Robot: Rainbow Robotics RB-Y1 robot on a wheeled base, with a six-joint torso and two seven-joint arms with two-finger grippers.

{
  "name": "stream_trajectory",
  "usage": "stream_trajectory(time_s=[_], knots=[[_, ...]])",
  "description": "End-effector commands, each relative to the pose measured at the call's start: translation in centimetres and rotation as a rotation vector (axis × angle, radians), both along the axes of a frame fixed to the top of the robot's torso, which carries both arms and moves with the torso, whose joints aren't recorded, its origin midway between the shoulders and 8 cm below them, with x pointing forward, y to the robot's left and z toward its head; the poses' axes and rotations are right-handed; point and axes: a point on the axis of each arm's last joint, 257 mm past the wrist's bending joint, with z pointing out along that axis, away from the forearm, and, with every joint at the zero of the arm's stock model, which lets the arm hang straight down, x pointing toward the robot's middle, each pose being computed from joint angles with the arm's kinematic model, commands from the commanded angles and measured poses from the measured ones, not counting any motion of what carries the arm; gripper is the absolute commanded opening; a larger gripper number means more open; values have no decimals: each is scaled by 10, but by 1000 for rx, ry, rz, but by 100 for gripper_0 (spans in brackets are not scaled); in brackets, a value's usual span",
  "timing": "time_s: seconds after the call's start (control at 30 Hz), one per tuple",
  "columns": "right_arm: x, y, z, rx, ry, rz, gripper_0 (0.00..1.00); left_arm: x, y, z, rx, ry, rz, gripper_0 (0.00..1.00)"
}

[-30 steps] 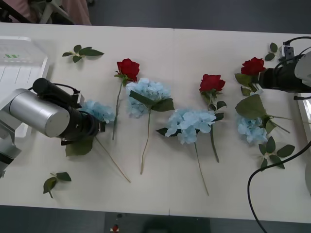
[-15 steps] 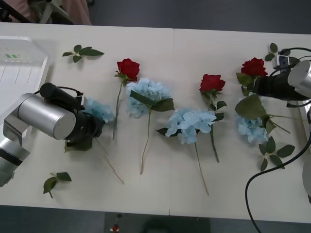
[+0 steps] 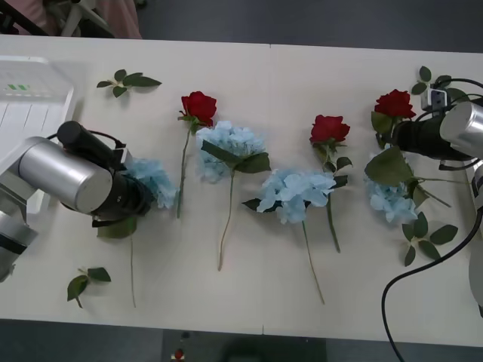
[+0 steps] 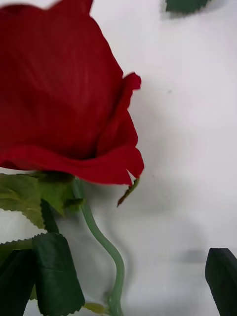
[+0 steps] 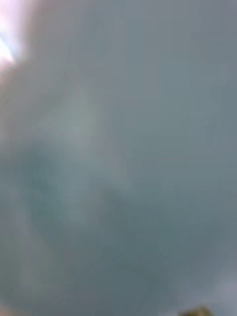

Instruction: Put the red flowers into the right box and the blue flowers into the left box

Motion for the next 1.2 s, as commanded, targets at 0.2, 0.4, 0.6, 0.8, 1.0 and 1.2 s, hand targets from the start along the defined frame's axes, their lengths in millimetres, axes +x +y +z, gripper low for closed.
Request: stream_trajectory(time_s=[0.2, 0.4, 0.6, 0.8, 1.0, 1.2], knots=[[6, 16, 3, 47, -15, -10, 56, -7, 71, 161, 118, -52, -122, 0], [5, 18, -3, 53, -11, -14, 14, 4, 145, 215, 260, -81, -150, 0], [4, 19, -5, 56, -6, -13, 0, 36, 222, 252, 376, -118, -89, 0], [5, 19, 1, 63, -8, -9, 0, 46, 294, 226, 374, -101, -6, 0], [-2, 18, 27, 85, 18, 13, 0, 52, 335, 205, 398, -118, 0, 6], [-7, 18, 45, 83, 37, 36, 5, 54, 344, 196, 417, -120, 4, 73]])
